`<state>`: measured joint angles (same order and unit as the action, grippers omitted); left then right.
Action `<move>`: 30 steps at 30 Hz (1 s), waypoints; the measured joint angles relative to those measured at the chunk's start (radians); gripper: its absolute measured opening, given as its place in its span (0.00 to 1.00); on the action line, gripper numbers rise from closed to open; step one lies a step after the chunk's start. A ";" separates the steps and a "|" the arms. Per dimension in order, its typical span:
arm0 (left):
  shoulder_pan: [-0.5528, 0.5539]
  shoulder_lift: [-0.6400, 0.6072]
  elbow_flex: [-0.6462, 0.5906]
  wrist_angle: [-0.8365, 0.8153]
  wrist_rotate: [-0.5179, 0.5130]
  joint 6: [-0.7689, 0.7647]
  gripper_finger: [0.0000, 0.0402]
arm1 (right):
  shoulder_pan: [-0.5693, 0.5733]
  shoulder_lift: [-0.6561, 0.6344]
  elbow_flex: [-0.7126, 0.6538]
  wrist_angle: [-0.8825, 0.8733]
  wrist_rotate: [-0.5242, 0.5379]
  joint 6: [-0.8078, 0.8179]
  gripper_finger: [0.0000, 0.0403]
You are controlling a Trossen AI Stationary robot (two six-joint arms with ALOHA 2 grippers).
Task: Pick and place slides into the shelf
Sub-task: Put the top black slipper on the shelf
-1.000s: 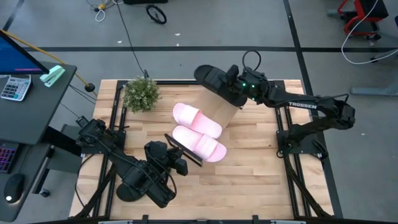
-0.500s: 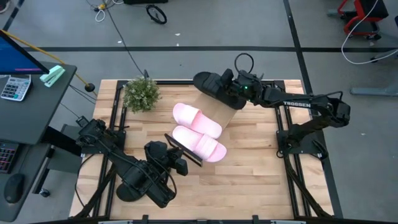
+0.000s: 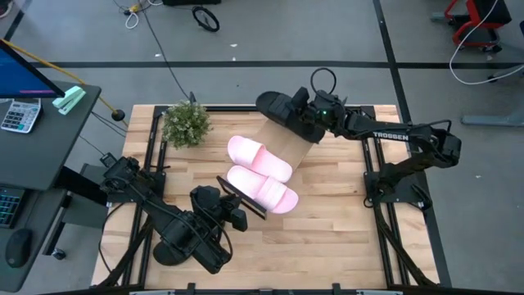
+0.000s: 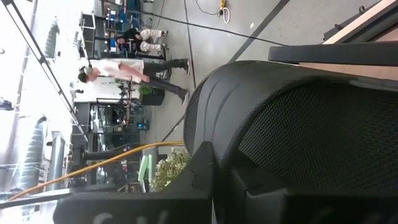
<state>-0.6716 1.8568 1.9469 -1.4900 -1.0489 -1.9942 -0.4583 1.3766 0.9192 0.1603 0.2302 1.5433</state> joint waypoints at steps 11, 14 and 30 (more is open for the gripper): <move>0.002 0.000 0.000 0.000 0.000 0.000 0.27 | -0.006 0.000 0.000 0.035 -0.025 -0.003 0.03; 0.001 0.000 0.000 0.000 0.000 0.000 0.27 | -0.006 -0.001 0.000 0.053 -0.029 -0.002 0.03; 0.018 0.000 0.000 0.002 0.000 0.000 0.27 | -0.018 0.004 0.002 0.135 -0.031 0.020 0.03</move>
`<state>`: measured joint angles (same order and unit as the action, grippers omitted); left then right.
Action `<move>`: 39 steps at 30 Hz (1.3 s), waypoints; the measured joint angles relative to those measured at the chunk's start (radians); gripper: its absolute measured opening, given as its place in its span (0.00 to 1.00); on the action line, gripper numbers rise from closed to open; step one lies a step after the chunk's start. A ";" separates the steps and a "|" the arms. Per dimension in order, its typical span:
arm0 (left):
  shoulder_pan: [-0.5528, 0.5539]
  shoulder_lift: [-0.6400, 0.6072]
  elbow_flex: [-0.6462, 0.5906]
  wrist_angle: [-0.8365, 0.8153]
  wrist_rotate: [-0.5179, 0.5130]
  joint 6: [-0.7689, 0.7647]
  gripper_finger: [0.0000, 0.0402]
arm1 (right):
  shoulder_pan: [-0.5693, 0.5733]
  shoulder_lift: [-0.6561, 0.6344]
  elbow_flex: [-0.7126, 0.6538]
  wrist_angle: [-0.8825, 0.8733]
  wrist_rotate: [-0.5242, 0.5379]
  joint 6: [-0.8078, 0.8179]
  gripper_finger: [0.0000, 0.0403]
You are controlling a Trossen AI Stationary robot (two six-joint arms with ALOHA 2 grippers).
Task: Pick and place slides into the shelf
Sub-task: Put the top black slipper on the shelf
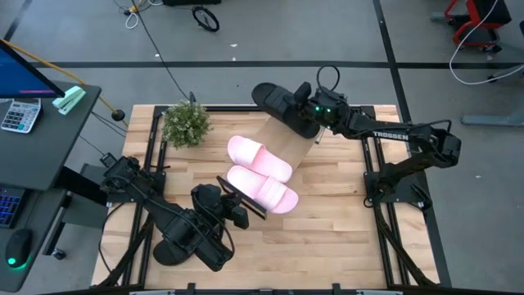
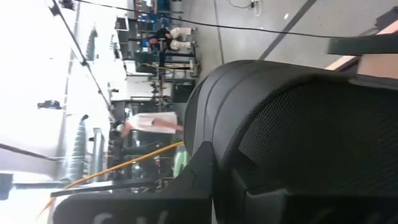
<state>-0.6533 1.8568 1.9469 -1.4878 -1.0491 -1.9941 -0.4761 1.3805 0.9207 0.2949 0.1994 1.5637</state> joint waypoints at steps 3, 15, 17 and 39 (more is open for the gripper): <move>0.001 0.000 0.000 0.001 0.000 0.000 0.27 | -0.012 0.002 -0.001 -0.005 0.001 -0.009 0.03; 0.010 0.000 0.000 0.002 0.000 0.000 0.27 | -0.022 0.065 0.000 0.185 -0.062 -0.017 0.03; 0.011 0.000 0.000 0.004 0.000 0.000 0.27 | -0.023 0.075 0.000 0.148 -0.048 -0.013 0.03; 0.023 0.000 0.000 0.006 0.000 0.017 0.27 | -0.054 0.109 0.001 0.042 -0.074 -0.019 0.03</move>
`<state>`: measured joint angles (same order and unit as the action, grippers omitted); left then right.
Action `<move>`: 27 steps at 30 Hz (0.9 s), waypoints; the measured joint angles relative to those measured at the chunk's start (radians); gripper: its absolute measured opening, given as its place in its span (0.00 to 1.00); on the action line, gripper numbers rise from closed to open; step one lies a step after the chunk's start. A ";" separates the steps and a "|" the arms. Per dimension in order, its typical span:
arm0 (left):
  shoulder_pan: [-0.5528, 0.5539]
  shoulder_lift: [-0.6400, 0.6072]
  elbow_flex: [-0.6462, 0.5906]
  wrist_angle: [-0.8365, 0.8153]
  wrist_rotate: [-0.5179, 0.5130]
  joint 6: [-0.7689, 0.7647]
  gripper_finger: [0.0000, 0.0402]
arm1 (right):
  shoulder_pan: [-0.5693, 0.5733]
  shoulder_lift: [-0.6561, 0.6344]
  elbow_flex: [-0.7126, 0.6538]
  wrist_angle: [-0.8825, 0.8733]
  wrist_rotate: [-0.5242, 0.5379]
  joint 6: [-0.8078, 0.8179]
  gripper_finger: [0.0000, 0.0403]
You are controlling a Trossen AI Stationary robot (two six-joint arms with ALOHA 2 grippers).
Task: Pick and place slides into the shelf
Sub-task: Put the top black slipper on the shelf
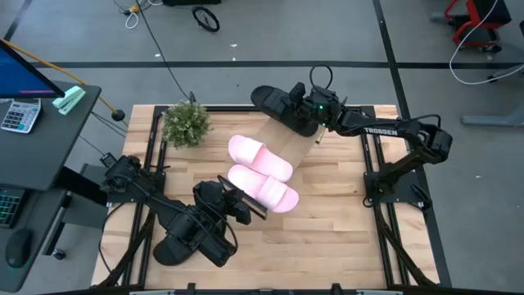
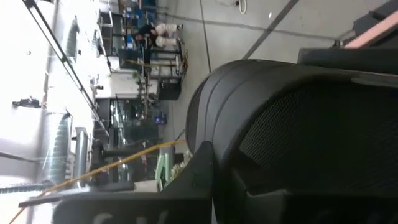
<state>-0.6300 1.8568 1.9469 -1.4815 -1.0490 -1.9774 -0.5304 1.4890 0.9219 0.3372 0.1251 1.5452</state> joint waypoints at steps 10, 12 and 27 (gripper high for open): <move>0.000 0.000 0.000 0.005 0.000 0.000 0.27 | 0.005 0.029 0.003 0.007 0.010 0.000 0.03; 0.000 0.000 0.000 0.005 0.000 0.000 0.27 | 0.002 0.027 0.003 0.005 0.019 -0.005 0.04; 0.000 0.000 0.000 0.005 0.000 0.002 0.27 | -0.003 0.027 0.001 -0.023 0.015 -0.058 0.13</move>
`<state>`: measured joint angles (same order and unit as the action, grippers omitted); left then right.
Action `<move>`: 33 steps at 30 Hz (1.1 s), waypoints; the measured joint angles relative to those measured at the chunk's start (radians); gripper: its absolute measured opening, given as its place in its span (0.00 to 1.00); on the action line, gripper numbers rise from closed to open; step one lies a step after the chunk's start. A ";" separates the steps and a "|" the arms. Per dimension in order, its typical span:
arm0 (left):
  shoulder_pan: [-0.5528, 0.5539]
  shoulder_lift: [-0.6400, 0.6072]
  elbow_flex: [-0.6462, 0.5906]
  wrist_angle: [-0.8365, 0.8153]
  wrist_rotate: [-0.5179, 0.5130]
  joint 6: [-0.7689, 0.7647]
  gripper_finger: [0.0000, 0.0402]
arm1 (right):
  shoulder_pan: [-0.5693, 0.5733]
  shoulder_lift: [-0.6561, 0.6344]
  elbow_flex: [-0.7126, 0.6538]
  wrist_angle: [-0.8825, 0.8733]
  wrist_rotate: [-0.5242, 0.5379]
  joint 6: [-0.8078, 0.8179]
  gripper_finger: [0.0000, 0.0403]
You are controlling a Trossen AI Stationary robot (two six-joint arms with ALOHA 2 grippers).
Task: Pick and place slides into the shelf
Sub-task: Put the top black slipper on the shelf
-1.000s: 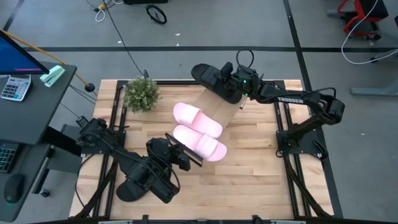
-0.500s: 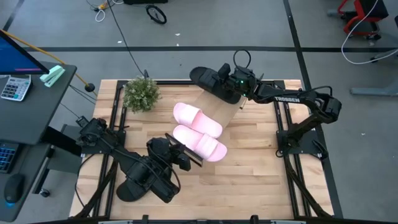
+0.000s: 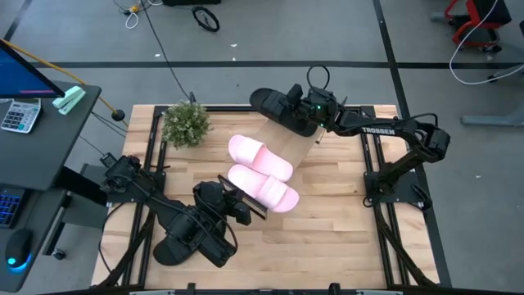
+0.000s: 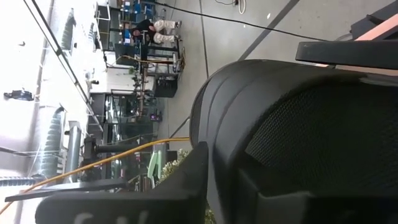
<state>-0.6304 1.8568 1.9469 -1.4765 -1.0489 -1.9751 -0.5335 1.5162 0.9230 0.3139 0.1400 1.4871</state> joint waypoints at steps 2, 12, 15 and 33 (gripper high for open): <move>0.000 0.000 0.000 0.000 0.000 0.000 0.27 | 0.000 0.000 0.000 -0.011 0.000 0.000 0.16; 0.000 0.000 0.000 0.000 0.000 0.000 0.27 | 0.001 0.003 0.045 -0.109 -0.004 -0.029 0.27; 0.000 0.000 0.000 0.000 0.000 0.000 0.27 | 0.010 0.006 0.128 -0.282 0.025 -0.095 0.28; -0.008 0.000 0.000 0.012 0.000 0.009 0.27 | 0.013 0.004 0.252 -0.536 0.056 -0.103 0.29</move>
<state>-0.6388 1.8568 1.9469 -1.4647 -1.0485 -1.9663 -0.5209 1.5202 1.1751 -0.2218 0.1955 1.3842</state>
